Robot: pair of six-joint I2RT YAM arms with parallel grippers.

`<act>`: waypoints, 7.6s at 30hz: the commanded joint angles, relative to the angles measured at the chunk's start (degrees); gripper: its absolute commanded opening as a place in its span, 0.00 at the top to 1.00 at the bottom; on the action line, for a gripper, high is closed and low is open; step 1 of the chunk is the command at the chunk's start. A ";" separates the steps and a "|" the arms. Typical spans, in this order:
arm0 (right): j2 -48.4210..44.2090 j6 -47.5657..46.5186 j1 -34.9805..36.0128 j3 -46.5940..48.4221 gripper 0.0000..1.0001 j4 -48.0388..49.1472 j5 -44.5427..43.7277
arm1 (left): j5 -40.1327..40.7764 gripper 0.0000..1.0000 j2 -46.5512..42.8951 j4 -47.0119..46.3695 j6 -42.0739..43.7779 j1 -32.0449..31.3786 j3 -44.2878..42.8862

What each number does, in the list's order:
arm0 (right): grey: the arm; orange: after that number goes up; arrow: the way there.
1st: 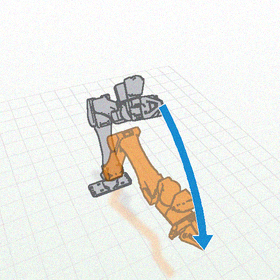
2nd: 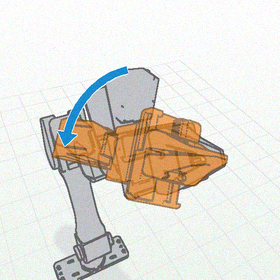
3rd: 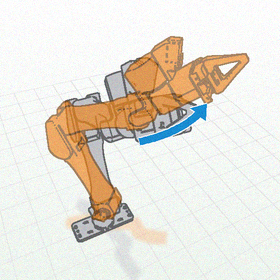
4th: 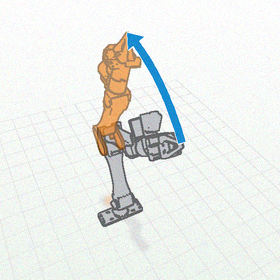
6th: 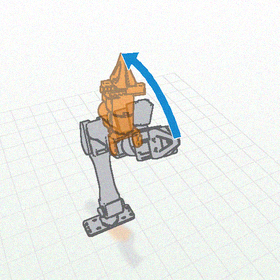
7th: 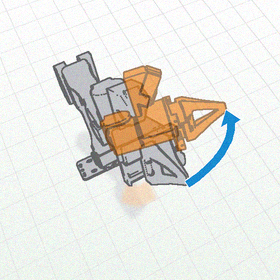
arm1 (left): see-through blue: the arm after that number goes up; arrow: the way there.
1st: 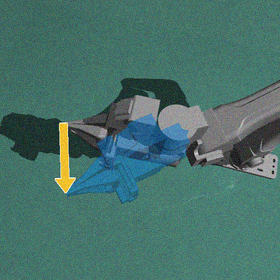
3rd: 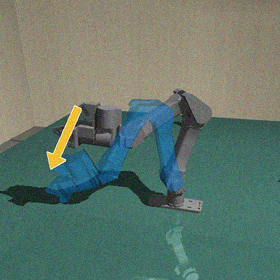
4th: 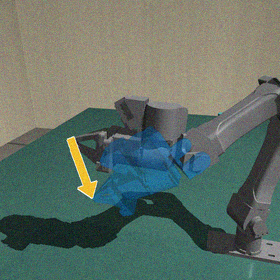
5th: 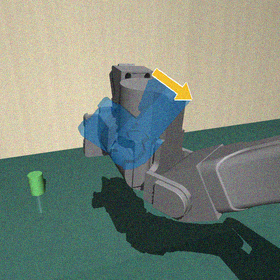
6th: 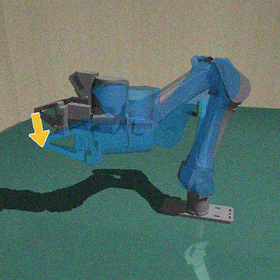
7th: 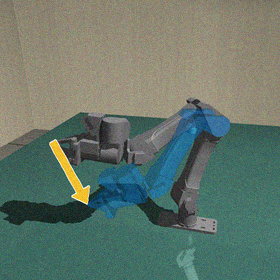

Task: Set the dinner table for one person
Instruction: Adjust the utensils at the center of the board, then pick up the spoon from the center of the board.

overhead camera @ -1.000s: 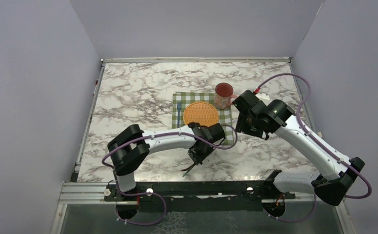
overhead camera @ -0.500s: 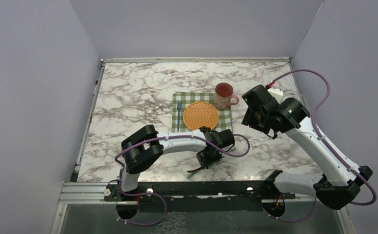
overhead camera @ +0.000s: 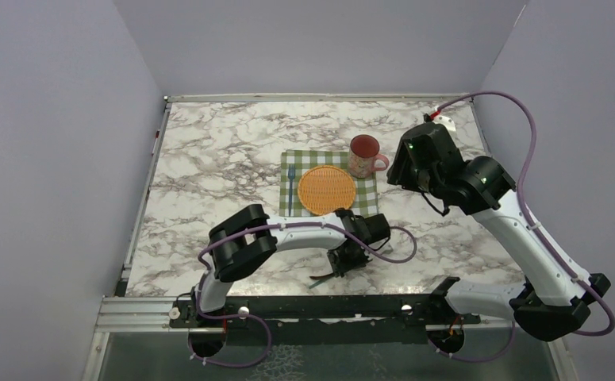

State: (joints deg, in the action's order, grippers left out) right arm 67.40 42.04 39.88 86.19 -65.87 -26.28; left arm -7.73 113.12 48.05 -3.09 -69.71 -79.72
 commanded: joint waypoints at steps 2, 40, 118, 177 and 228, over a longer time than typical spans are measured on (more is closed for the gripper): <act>-0.07 -5.16 -0.14 1.07 0.46 4.72 1.48 | -0.24 1.00 2.98 0.08 4.94 -1.84 -2.28; 1.16 -11.26 -0.15 0.79 0.46 8.95 6.88 | 22.94 0.95 7.32 4.28 10.15 -4.10 -8.53; 7.72 -40.35 1.31 -9.54 0.45 3.63 30.84 | 29.62 0.01 -30.27 10.18 -41.78 26.08 9.61; 31.04 -42.41 20.04 -22.95 0.52 24.16 27.53 | 22.92 0.01 -33.47 2.56 -31.18 47.56 7.56; 30.80 -42.41 19.98 -22.18 0.72 23.86 22.85 | 20.89 0.01 -35.30 2.82 -31.18 47.65 8.71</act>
State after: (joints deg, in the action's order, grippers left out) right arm 99.70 -1.02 59.57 62.59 -39.86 -3.77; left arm 14.35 79.59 50.52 -34.41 -22.46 -70.70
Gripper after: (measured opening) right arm 0.277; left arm 0.988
